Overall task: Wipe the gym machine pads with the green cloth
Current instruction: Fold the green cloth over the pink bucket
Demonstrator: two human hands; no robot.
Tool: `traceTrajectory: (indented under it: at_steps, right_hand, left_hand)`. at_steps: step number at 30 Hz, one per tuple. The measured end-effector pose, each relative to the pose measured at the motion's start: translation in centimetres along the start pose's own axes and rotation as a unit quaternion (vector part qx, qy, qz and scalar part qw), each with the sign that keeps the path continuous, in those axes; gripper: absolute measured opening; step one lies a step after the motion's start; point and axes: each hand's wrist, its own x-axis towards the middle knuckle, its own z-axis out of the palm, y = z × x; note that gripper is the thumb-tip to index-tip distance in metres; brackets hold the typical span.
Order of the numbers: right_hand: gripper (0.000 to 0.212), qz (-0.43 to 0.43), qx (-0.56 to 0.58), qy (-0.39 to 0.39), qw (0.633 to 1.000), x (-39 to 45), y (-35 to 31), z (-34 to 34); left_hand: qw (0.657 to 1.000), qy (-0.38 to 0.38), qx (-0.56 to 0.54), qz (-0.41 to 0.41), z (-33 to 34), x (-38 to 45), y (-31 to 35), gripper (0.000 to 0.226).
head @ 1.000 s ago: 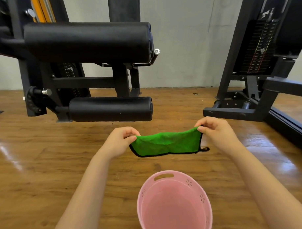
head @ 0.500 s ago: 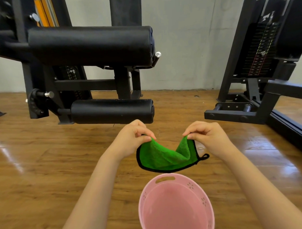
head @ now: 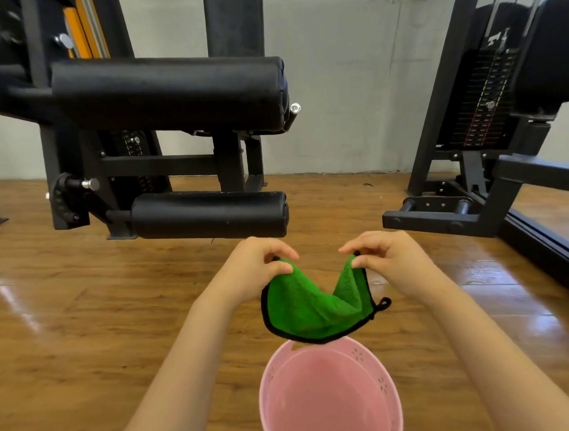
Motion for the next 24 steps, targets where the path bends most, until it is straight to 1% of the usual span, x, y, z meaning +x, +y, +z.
traceTrajectory:
  at_steps: [2, 4, 6, 9, 11, 12, 14, 16, 19, 21, 23, 24]
  right_hand:
    - [0.032, 0.024, -0.072, 0.0, 0.997, -0.1, 0.2, -1.5]
    - [0.03, 0.05, -0.085, 0.036, 0.994, -0.4, 0.7, -3.0]
    - [0.029, 0.063, -0.077, 0.061, 0.993, -0.7, 1.2, -3.8]
    - [0.026, 0.067, -0.03, 0.075, 0.994, -0.8, 1.3, -3.8]
    - [0.026, 0.063, 0.043, 0.095, 0.993, -0.8, 1.1, -3.8]
    - [0.025, 0.057, 0.08, 0.099, 0.99, -0.8, 1.1, -3.9]
    - [0.017, 0.051, 0.163, 0.087, 0.981, -0.9, 1.0, -4.1]
    - [0.003, 0.065, 0.268, 0.059, 0.959, -1.1, 1.0, -4.3]
    - [0.029, 0.096, 0.384, -0.002, 0.918, -1.1, 1.4, -4.1]
    - [0.042, 0.112, 0.419, -0.013, 0.901, -1.1, 1.6, -3.6]
    - [0.055, 0.112, 0.444, -0.015, 0.889, -1.1, 1.6, -3.2]
    - [0.055, 0.104, 0.455, -0.021, 0.884, -1.1, 1.4, -3.0]
  left_hand:
    - [0.998, -0.011, 0.06, -0.032, -0.8, -0.3, -1.2, 0.025]
    - [0.995, 0.004, 0.084, -0.062, -1.4, -0.7, -2.6, 0.02]
    - [0.994, 0.037, 0.081, -0.065, -1.7, -0.9, -3.3, 0.016]
    - [0.991, 0.11, 0.055, -0.046, -1.7, -0.6, -3.4, 0.019]
    - [0.988, 0.153, 0.001, -0.032, -1.8, -0.4, -3.2, 0.025]
    - [0.986, 0.158, -0.033, -0.028, -1.9, -0.4, -3.2, 0.027]
    - [0.988, 0.127, -0.08, -0.028, -2.3, -0.4, -3.1, 0.025]
    - [0.99, 0.087, -0.109, -0.024, -2.7, -0.6, -3.0, 0.023]
    - [0.976, 0.069, -0.204, -0.017, -3.1, -0.7, -2.7, 0.026]
    - [0.957, 0.041, -0.286, -0.03, -3.2, -0.8, -2.4, 0.026]
    - [0.938, -0.003, -0.346, -0.034, -3.2, -1.0, -2.2, 0.025]
    - [0.928, -0.018, -0.371, -0.032, -3.1, -1.1, -2.3, 0.022]
